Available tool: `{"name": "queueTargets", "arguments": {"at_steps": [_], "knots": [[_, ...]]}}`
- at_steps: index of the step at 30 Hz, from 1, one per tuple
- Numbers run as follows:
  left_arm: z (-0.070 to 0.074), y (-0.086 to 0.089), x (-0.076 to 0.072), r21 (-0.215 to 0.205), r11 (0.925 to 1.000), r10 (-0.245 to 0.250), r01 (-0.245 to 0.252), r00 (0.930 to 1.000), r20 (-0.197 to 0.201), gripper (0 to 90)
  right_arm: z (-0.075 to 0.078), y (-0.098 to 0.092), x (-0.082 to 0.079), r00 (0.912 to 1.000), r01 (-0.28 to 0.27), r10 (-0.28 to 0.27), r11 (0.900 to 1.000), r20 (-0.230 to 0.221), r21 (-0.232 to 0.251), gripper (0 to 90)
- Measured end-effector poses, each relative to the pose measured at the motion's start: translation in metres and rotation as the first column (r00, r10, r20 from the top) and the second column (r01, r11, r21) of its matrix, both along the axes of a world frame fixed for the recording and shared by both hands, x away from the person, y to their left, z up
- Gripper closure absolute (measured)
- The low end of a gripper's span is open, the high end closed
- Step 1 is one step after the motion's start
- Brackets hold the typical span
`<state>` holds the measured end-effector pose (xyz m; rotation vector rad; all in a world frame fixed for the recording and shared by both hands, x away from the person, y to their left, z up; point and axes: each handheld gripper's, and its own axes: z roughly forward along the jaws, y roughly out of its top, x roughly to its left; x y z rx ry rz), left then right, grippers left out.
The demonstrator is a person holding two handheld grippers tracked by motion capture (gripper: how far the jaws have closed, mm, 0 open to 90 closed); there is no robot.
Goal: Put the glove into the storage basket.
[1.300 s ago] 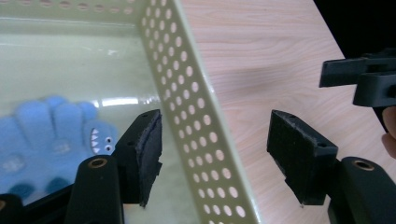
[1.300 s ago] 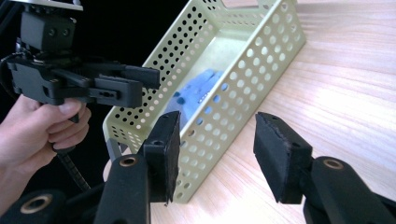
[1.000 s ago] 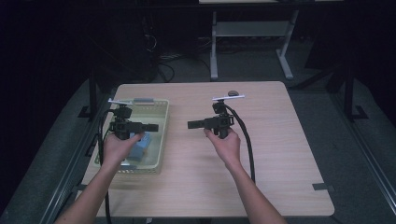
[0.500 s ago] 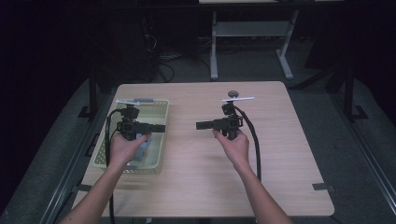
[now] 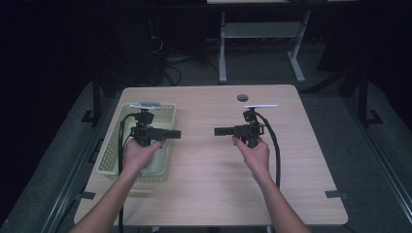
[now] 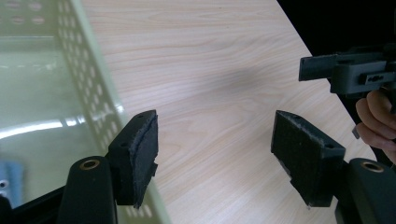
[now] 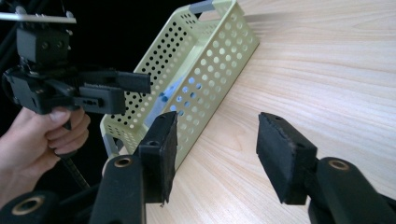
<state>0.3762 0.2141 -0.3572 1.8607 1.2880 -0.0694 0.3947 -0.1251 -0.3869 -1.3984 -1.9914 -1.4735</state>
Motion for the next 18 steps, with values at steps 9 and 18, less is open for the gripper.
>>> {"name": "queueTargets", "arguments": {"at_steps": [9,18], "knots": [[-0.001,-0.013,-0.001,-0.006,0.9995,-0.032,0.032,0.9994,0.009,30.5,-0.001,-0.019,-0.003,0.9996,0.028,-0.028,1.0,0.001,0.003,45.8],[-0.002,-0.024,-0.002,-0.007,0.9988,-0.048,0.048,0.9988,0.012,29.9,-0.005,-0.036,-0.005,0.9985,0.054,-0.054,0.998,-0.003,0.023,45.0]]}}
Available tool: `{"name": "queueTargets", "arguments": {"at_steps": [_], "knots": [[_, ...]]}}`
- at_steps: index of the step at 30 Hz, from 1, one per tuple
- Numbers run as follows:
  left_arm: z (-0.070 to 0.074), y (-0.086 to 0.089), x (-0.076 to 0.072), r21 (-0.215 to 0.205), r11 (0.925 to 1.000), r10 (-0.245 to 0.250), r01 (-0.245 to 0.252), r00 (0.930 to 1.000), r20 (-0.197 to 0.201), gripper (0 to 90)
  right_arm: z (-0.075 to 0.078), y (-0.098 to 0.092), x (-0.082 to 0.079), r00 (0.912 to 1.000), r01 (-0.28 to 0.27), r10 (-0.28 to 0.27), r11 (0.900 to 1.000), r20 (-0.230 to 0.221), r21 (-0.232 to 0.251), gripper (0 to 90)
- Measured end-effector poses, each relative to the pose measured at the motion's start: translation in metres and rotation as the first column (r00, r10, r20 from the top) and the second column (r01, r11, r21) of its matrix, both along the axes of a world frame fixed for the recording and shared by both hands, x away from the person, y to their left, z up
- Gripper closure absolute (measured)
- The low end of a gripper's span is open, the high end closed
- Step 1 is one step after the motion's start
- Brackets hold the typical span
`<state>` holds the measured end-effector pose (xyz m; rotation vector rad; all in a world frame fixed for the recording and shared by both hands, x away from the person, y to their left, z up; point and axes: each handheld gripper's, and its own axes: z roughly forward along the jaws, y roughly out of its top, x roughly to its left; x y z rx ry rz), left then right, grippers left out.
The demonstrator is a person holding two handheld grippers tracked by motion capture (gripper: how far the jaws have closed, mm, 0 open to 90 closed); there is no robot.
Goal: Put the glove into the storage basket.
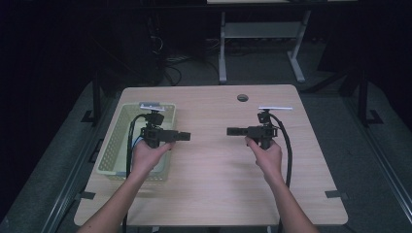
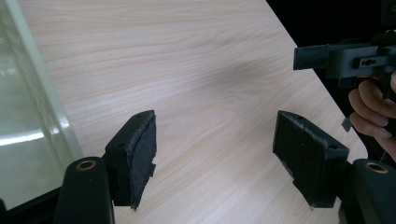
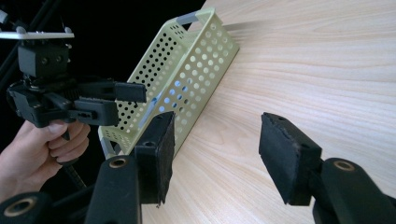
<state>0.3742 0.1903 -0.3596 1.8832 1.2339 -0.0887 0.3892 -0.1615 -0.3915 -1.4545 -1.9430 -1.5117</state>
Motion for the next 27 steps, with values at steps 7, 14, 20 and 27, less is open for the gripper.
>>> {"name": "queueTargets", "arguments": {"at_steps": [7,14,20,27], "knots": [[0.0,-0.007,-0.002,-0.007,0.9999,-0.013,0.013,0.9999,0.007,29.5,-0.002,-0.013,-0.003,0.9998,0.017,-0.017,1.0,-0.006,0.005,44.6],[0.0,-0.016,-0.004,-0.013,0.9994,-0.031,0.031,0.9995,0.009,29.2,-0.005,-0.023,-0.005,0.9996,0.026,-0.025,1.0,-0.011,0.005,44.1],[0.0,-0.025,-0.007,-0.021,0.9982,-0.056,0.056,0.9982,0.021,28.4,-0.004,-0.03,-0.007,0.9994,0.033,-0.033,0.999,-0.007,-0.004,43.6],[-0.001,-0.035,-0.012,-0.028,0.9958,-0.086,0.087,0.9958,0.032,27.0,-0.006,-0.039,-0.009,0.9992,0.039,-0.039,0.999,-0.008,-0.006,43.5]]}}
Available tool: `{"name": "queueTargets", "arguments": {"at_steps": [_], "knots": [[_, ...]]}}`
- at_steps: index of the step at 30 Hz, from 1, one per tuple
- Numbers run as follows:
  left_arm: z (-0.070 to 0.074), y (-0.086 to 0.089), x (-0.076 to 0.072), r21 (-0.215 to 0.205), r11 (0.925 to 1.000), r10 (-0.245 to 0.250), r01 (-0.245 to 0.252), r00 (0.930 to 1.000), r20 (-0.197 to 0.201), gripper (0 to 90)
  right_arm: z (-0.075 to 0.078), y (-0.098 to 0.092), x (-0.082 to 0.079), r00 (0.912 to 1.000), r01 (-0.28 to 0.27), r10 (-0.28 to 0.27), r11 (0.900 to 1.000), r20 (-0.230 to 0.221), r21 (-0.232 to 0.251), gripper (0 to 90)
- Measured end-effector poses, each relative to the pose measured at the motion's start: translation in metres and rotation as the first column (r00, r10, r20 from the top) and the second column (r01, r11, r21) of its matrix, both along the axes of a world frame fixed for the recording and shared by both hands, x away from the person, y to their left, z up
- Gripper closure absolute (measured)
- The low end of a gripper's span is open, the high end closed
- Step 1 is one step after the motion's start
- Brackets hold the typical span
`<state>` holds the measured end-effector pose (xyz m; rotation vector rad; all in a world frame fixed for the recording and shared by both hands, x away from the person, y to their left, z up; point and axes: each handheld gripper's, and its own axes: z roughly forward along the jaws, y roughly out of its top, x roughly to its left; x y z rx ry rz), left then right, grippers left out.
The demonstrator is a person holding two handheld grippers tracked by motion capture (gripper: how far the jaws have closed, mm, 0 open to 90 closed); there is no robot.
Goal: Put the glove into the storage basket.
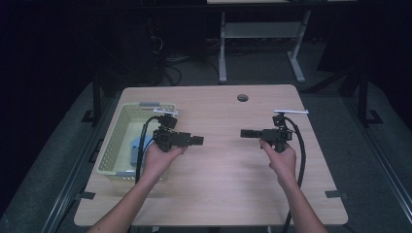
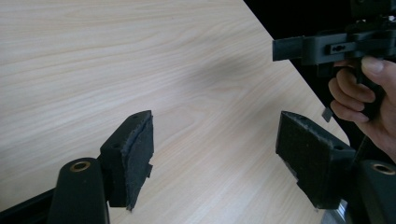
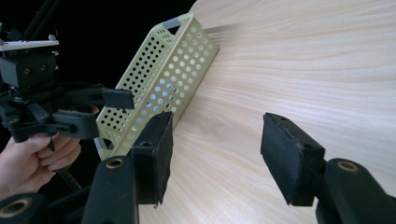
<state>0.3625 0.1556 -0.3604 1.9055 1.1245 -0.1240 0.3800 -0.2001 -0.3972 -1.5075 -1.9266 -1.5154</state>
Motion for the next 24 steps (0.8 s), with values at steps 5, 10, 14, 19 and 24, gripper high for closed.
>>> {"name": "queueTargets", "arguments": {"at_steps": [5,10,14,19,24], "knots": [[-0.002,-0.008,-0.004,0.005,0.9998,-0.018,0.018,0.9998,0.005,27.0,-0.005,-0.008,-0.003,0.9999,0.011,-0.011,1.0,-0.011,0.006,43.4],[-0.006,-0.014,-0.006,0.003,0.9997,-0.023,0.023,0.9997,0.007,26.9,-0.007,-0.018,-0.006,0.9994,0.031,-0.031,0.999,-0.016,0.016,43.1],[-0.009,-0.018,-0.009,-0.002,0.9997,-0.024,0.024,0.9997,0.006,26.9,-0.01,-0.025,-0.009,0.9991,0.037,-0.037,0.999,-0.021,0.014,42.7],[-0.013,-0.022,-0.011,0.0,0.9995,-0.033,0.033,0.9995,0.004,26.9,-0.016,-0.034,-0.013,0.9985,0.049,-0.048,0.999,-0.027,0.022,42.5],[-0.019,-0.028,-0.015,-0.012,0.9985,-0.053,0.053,0.9985,-0.008,26.7,-0.021,-0.042,-0.016,0.9976,0.062,-0.061,0.998,-0.034,0.03,41.9]]}}
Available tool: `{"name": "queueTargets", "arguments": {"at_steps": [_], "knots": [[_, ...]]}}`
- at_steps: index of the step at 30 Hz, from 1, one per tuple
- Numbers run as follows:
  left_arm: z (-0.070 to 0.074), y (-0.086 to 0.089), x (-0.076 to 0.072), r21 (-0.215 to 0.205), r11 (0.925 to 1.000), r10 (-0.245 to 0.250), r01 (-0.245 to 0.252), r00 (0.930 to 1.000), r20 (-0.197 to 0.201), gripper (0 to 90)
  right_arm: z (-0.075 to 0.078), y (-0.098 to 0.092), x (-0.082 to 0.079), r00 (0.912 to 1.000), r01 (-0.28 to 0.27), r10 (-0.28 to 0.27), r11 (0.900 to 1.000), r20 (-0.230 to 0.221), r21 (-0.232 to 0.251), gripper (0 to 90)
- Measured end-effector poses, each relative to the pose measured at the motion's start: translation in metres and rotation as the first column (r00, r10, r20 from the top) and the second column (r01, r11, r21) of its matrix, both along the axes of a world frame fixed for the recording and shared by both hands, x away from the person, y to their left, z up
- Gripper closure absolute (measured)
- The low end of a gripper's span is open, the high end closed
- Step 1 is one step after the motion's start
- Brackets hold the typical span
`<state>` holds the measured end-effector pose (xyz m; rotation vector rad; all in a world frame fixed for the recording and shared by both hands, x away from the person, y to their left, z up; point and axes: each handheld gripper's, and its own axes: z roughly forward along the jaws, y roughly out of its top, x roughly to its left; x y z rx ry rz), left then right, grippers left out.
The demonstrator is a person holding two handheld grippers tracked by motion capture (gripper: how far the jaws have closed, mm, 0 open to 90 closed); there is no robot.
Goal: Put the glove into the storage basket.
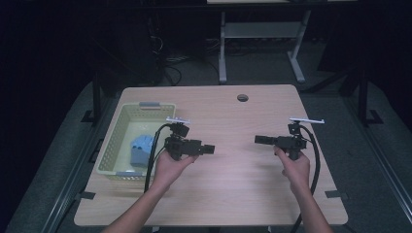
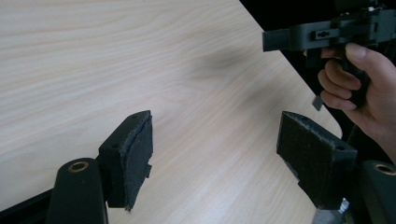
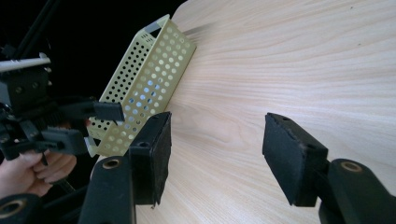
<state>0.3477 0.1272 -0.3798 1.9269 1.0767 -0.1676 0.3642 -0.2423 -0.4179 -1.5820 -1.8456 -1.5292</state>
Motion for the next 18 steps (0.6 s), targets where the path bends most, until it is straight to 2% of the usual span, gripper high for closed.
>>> {"name": "queueTargets", "arguments": {"at_steps": [9,12,18], "knots": [[-0.01,-0.01,-0.007,-0.001,0.9998,-0.022,0.022,0.9998,0.003,26.4,-0.008,-0.013,-0.006,0.9998,0.017,-0.017,1.0,-0.012,0.007,40.7],[-0.013,-0.011,-0.009,-0.014,0.9996,-0.023,0.023,0.9997,0.005,25.9,-0.01,-0.018,-0.008,0.9995,0.027,-0.027,1.0,-0.015,0.011,40.0],[-0.019,-0.016,-0.014,0.002,0.9991,-0.043,0.043,0.999,0.011,25.4,-0.015,-0.025,-0.012,0.9991,0.036,-0.036,0.999,-0.022,0.004,39.4]]}}
